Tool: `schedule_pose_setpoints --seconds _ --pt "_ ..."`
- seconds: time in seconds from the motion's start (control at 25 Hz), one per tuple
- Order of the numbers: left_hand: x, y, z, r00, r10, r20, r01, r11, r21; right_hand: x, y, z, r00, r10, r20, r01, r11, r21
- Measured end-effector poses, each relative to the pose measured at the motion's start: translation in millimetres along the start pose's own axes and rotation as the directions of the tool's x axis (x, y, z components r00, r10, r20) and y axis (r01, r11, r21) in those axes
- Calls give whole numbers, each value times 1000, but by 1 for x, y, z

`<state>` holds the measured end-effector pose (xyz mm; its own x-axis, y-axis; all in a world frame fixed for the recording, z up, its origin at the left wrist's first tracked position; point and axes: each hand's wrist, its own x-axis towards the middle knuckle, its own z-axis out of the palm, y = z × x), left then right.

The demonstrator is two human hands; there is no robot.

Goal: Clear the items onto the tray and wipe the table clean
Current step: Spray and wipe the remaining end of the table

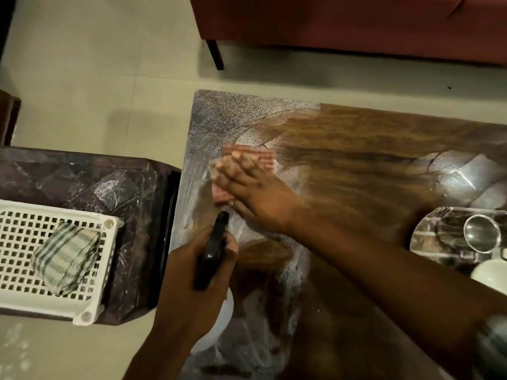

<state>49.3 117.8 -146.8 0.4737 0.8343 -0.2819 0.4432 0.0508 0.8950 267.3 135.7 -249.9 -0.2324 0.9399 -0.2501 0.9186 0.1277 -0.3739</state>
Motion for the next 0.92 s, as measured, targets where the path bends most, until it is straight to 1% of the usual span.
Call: schedule_pose_setpoints --seconds 0.04,0.08,0.12,0.16,0.2,0.24,0.28,0.32,0.36,0.4,0.44,0.48,0.52,0.56,0.6,0.64,0.68,0.72,0.76,0.8,0.84,0.88,0.92 --pt "0 -1 -4 1000 -7 0 7 1000 -5 -14 11 -1 979 -190 77 195 978 -66" --pt "0 -1 -7 1000 -19 0 19 999 -30 -27 30 -7 956 -279 94 289 951 -112" --pt "0 -2 -10 1000 -31 4 31 998 -62 -38 52 -14 971 -233 52 238 960 -147" --pt "0 -2 -13 999 -38 11 39 996 -76 -44 72 -22 997 -66 -42 59 988 -142" --pt "0 -3 -15 999 -39 19 40 997 -65 -45 88 -31 970 188 -153 -201 977 -75" --pt "0 -3 -17 999 -40 24 41 998 -45 -38 96 -40 855 459 -242 -461 886 50" --pt "0 -3 -19 999 -44 23 45 998 -34 -20 93 -45 687 669 -283 -640 742 199" --pt "-1 -2 -21 998 -53 15 53 998 -35 6 81 -48 534 795 -288 -731 605 316" --pt "-1 0 -23 998 -64 2 64 997 -45 32 61 -48 476 835 -276 -746 550 376" --pt "-1 1 -24 997 -76 -8 75 996 -55 54 40 -45 532 802 -270 -702 597 389" --pt "0 3 -26 997 -81 -12 80 995 -55 70 18 -40 666 696 -269 -604 714 353" --pt "0 3 -27 997 -83 -8 82 995 -49 78 -4 -31 818 522 -240 -462 846 266" --pt "0 4 -28 996 -85 -3 85 996 -40 75 -21 -19 941 295 -167 -272 951 145" --pt "1 5 -29 996 -86 -4 86 996 -29 64 -31 -9 997 42 -60 -40 999 25" --pt "0 6 -30 996 -86 -8 86 996 -18 50 -29 -2 980 -191 49 194 979 -66" --pt "-1 7 -31 996 -89 -12 89 996 -17 35 -16 -4 918 -372 139 388 915 -111" --pt "-3 7 -32 995 -102 -17 101 994 -31 25 3 -10 869 -455 195 483 865 -133" --pt "-4 6 -34 992 -120 -25 118 991 -59 19 25 -17 879 -428 213 463 873 -156" --pt "-5 4 -36 990 -140 -27 137 986 -93 19 45 -27 934 -311 176 341 923 -180" --pt "-6 2 -36 988 -153 -24 149 982 -116 27 60 -37 988 -134 71 145 974 -175" --pt "-8 1 -36 988 -155 -25 151 982 -115 42 66 -47 995 80 -62 -87 990 -115" --pt "-8 1 -36 987 -162 -22 159 982 -106 63 60 -52 940 299 -162 -304 953 -4" --pt "-9 1 -35 983 -181 -20 178 978 -109 87 45 -54 861 461 -214 -449 887 106"
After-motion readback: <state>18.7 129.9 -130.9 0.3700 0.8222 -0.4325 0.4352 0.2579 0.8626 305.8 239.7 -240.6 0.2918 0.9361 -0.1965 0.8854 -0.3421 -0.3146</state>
